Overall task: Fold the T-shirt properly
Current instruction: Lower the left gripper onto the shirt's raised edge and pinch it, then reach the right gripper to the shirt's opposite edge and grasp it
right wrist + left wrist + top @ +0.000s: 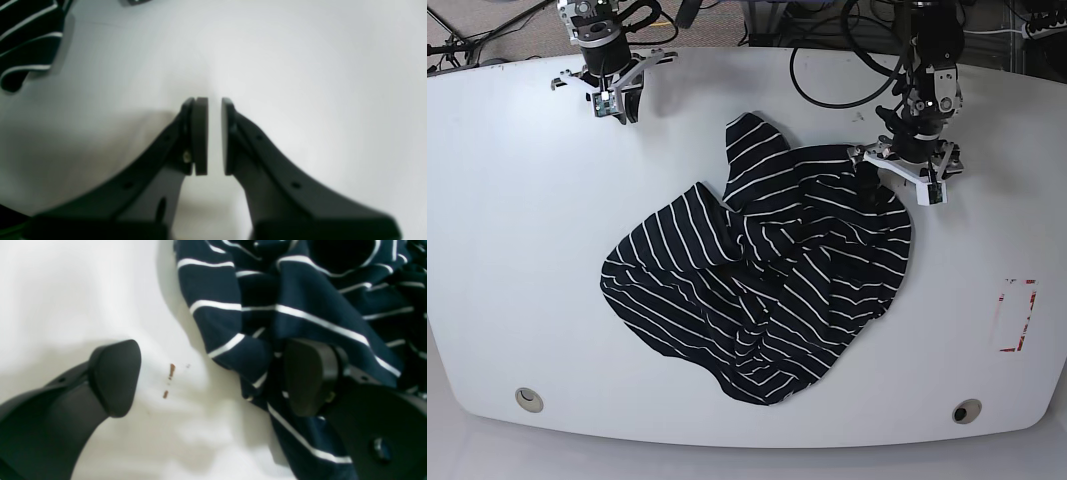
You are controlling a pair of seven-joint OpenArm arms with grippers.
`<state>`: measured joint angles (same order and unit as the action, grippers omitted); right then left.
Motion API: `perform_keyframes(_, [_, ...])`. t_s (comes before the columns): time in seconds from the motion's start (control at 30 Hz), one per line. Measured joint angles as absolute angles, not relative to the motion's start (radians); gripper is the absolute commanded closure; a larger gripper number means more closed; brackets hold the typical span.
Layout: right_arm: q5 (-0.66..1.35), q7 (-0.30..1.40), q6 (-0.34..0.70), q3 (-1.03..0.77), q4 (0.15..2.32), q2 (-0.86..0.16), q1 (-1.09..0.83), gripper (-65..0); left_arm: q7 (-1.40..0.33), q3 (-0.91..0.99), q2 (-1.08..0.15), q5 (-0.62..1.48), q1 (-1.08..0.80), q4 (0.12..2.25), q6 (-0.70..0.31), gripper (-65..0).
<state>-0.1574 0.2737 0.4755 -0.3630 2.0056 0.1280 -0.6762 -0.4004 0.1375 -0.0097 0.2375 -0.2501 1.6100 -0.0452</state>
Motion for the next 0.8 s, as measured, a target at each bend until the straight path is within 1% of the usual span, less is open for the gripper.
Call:
perform_keyframes(0.03, [-0.157,0.274,0.476,-0.363,2.006,0.128,-0.677,-6.5,-0.405,0.139,-0.001,0.233,-0.237,1.604,-0.041,-51.0])
perform_keyframes(0.2, [-0.158,0.274,0.476,-0.363,2.006,0.13,-0.678,-6.5,-0.389,0.126,0.016,0.236,-0.205,1.555,-0.05,-26.4])
perform_keyframes(0.3, [-0.158,0.274,0.475,-0.363,2.006,0.128,-0.678,-6.5,-0.401,0.112,0.01,0.238,-0.179,1.538,-0.048,-3.6])
perform_keyframes(0.33, [-0.158,0.274,0.475,-0.363,2.006,0.128,-0.676,-6.5,-0.403,0.11,0.01,0.241,-0.178,1.538,-0.048,0.0])
perform_keyframes(0.43, [-0.157,0.282,0.477,-0.389,1.997,0.136,-0.647,-7.0,-0.404,0.11,0.01,0.237,-0.188,1.538,-0.048,-1.1])
perform_keyframes(0.5, [-0.158,0.334,0.474,-0.415,1.992,0.133,-0.606,-7.1,-0.413,0.11,0.001,0.24,-0.204,1.549,-0.05,0.0])
perform_keyframes(0.6, [-0.161,0.422,0.472,-0.418,1.991,0.125,-0.542,-7.9,-0.464,0.107,-0.051,0.246,-0.237,1.608,-0.057,0.0])
perform_keyframes(0.63, [-0.16,0.443,0.473,-0.417,1.991,0.126,-0.518,-9.2,-0.464,0.109,-0.071,0.245,-0.255,1.628,-0.052,0.0])
perform_keyframes(0.67, [-0.16,0.461,0.473,-0.412,1.991,0.125,-0.492,-11.4,-0.464,0.11,-0.085,0.243,-0.271,1.642,-0.05,0.0])
perform_keyframes(0.73, [-0.157,0.502,0.477,-0.409,1.992,0.126,-0.447,-19.3,-0.464,0.116,-0.123,0.245,-0.31,1.683,-0.046,0.0])
perform_keyframes(0.8, [-0.155,0.54,0.482,-0.405,1.992,0.128,-0.393,-24.3,-0.464,0.12,-0.162,0.242,-0.357,1.721,-0.047,0.0])
